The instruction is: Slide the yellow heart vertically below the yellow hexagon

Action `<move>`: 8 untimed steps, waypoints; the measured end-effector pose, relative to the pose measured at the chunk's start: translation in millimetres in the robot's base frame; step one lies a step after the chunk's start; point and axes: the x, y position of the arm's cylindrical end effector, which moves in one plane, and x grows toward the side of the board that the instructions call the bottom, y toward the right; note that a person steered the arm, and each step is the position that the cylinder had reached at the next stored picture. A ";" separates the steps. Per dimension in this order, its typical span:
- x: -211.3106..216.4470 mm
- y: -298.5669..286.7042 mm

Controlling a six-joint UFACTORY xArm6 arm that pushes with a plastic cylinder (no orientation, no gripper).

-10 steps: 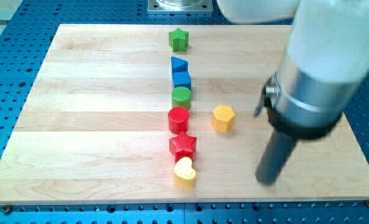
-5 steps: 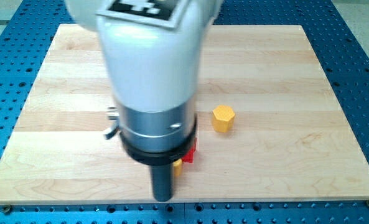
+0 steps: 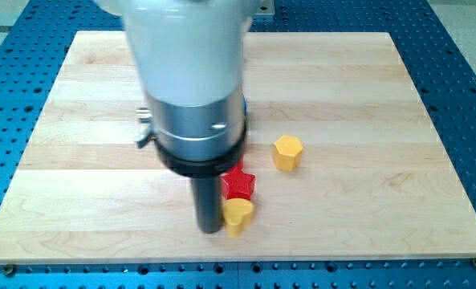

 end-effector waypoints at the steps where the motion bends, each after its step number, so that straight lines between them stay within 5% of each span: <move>1: 0.0 44.4; 3: 32.4 54.0; 6: -23.3 91.7; 8: 20.6 67.9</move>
